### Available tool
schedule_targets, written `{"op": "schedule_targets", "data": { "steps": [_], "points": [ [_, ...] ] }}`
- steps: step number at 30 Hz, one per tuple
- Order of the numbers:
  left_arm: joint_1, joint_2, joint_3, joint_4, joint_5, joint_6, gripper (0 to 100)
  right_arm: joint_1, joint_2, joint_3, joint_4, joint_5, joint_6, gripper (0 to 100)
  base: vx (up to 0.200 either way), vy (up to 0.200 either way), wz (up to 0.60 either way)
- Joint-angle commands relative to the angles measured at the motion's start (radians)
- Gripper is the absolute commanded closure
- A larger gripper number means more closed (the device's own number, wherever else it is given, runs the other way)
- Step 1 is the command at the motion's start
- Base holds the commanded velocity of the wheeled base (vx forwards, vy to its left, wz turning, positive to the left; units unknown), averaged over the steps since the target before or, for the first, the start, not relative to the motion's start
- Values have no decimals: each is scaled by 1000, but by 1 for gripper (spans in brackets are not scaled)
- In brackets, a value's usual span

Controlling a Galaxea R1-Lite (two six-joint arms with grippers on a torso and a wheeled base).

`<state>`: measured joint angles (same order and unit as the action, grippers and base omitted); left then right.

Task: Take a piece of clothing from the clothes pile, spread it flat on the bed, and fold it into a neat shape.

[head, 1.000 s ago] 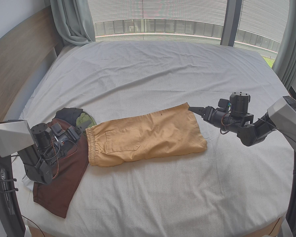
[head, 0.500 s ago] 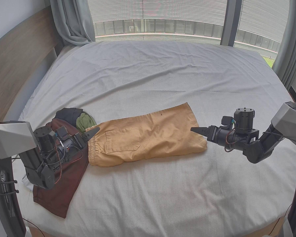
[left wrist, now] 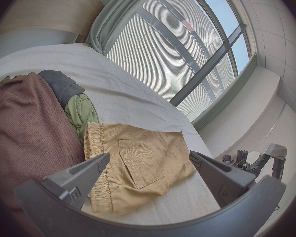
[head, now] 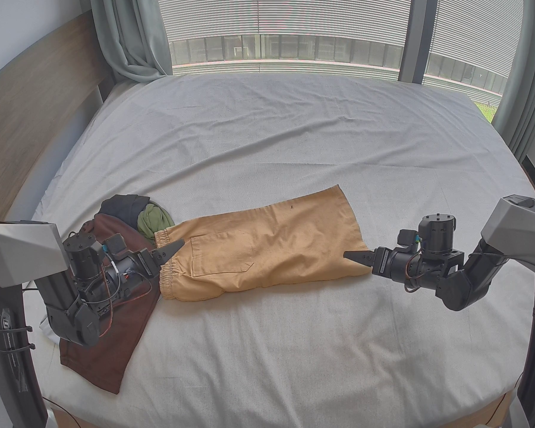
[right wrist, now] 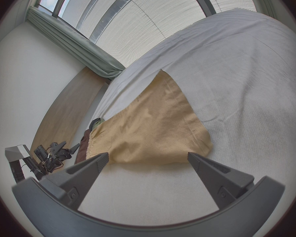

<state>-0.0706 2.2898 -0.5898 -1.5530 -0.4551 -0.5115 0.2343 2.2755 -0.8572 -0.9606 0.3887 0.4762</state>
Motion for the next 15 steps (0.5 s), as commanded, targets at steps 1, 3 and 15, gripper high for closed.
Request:
{"op": "schedule_targets", "data": {
  "steps": [1,3,15],
  "points": [
    [-3,2,11,-1,0,24,0,-3,67,-3,-36,-4,-1,0,0,0,0],
    [-5,2,11,-1,0,25,0,-1,93,0,-61,-4,-1,0,0,0,0],
    [-3,19,7,-1,0,27,0,-1,133,-17,-63,-8,-1,0,0,0,0]
  ]
}}
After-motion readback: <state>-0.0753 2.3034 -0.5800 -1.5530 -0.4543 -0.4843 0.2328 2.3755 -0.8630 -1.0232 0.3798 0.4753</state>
